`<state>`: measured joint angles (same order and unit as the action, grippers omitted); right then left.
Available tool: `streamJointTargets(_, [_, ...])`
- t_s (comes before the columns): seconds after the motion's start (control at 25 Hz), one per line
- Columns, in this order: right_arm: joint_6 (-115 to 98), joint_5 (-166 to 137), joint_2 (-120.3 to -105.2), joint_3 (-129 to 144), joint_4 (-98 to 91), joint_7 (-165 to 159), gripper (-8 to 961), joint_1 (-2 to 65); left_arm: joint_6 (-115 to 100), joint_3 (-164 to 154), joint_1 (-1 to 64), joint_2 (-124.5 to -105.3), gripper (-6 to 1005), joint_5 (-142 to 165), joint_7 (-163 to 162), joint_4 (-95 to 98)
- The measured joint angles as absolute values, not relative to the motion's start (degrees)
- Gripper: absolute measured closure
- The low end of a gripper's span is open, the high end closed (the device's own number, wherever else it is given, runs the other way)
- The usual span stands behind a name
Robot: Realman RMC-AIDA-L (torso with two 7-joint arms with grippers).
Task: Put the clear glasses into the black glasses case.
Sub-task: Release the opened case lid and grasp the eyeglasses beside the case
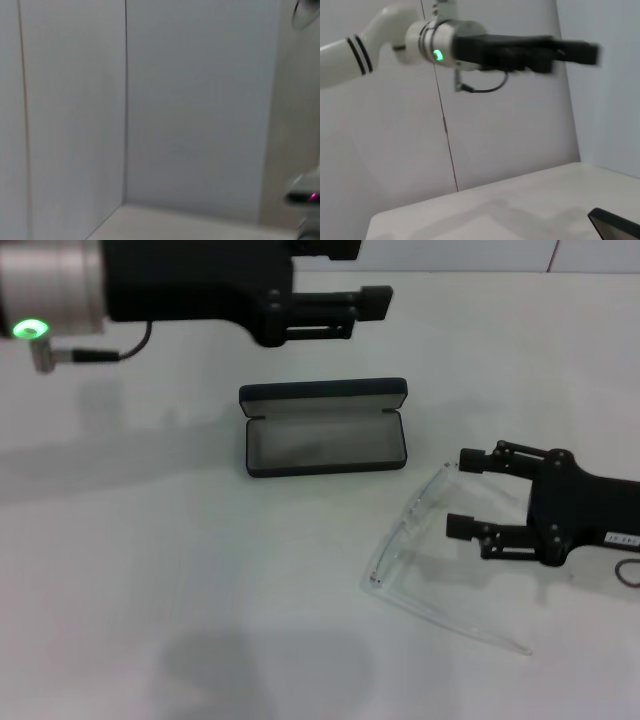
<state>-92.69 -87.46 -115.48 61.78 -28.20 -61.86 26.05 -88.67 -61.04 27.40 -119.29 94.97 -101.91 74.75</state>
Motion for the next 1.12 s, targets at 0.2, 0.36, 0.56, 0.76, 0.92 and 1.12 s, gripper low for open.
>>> streamJointTargets(0.2, [-92.7, -88.1, -114.11, 61.8, -31.7, -68.4, 145, 27.1, -97.2, -56.3, 25.7, -118.53, 327, 88.7, -99.1, 65.1])
streamJointTargets(0.36, [-93.9, -90.6, -112.08, 62.8, -41.2, -75.6, 146, 27.7, -100.2, -55.3, 23.6, -118.07, 302, 88.4, -97.5, 60.1])
streamJointTargets(0.56, [-97.5, -102.0, -108.06, 61.8, -57.1, -90.6, 146, 33.8, -101.1, -55.1, 19.1, -119.18, 195, 88.1, -91.4, 56.8])
streamJointTargets(0.76, [-103.8, -113.8, -105.29, 61.6, -64.4, -103.5, 146, 45.0, -103.0, -55.3, 16.0, -119.60, 129, 85.8, -84.0, 51.6])
streamJointTargets(0.92, [-108.2, -123.7, -105.80, 61.4, -66.9, -105.5, 146, 51.9, -103.6, -55.0, 16.2, -119.40, 133, 84.9, -81.7, 47.3])
streamJointTargets(1.12, [-110.8, -130.6, -107.39, 64.4, -67.0, -104.4, 146, 58.4, -103.5, -54.9, 15.3, -119.53, 138, 84.6, -79.6, 45.6])
